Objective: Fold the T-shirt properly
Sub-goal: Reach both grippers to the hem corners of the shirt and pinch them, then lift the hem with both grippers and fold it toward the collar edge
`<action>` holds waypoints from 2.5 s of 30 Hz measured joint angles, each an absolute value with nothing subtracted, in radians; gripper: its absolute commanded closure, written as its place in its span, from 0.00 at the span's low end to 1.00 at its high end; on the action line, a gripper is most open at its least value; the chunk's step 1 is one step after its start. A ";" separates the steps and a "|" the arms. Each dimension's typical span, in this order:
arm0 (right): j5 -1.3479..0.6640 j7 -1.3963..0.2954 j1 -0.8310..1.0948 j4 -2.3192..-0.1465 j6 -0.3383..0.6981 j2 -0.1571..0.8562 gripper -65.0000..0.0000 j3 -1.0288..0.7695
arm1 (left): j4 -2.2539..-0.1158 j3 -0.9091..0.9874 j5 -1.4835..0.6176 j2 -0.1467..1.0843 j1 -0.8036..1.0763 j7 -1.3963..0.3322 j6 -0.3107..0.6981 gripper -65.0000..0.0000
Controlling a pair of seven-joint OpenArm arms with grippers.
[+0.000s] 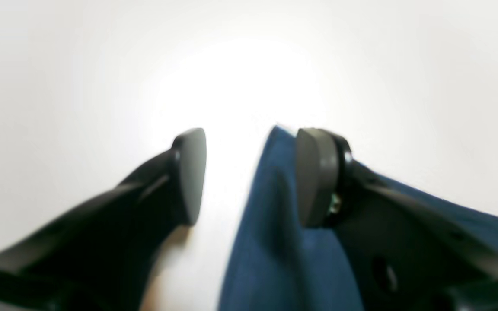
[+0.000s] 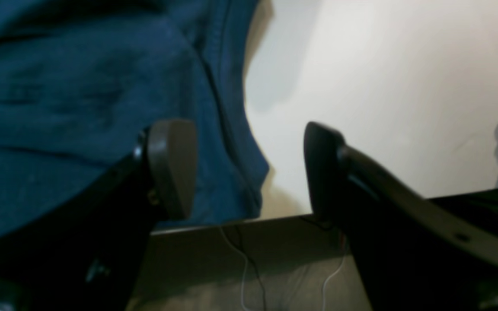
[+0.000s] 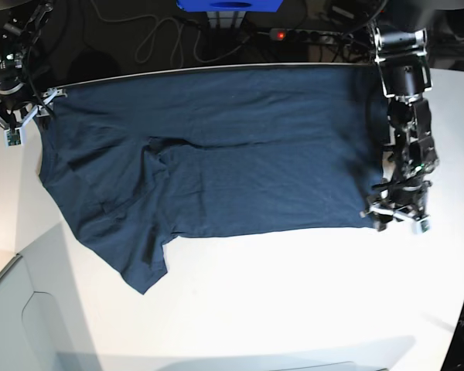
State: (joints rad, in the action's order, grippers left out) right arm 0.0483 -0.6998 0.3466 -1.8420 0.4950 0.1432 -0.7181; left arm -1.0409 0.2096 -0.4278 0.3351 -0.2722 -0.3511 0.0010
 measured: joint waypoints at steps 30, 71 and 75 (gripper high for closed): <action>0.036 -0.858 -0.093 -1.635 0.494 0.313 0.42 -0.458 | -0.863 0.099 -0.431 0.343 -0.341 -0.229 0.000 1.00; 0.047 -0.007 -0.659 -0.376 0.321 0.292 0.73 0.027 | -1.041 0.096 -0.430 0.341 -0.244 -0.265 -0.011 1.00; 0.041 -0.008 -0.659 -0.376 0.322 0.294 1.00 0.027 | -1.041 0.096 -0.430 0.340 -0.244 -0.265 -0.011 1.00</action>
State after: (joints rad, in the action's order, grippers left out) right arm 0.0414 -0.0078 -0.6590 -0.3756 0.3218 0.2939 0.0269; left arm -1.0412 0.0956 -0.4301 0.3405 -0.2440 -0.2649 -0.0113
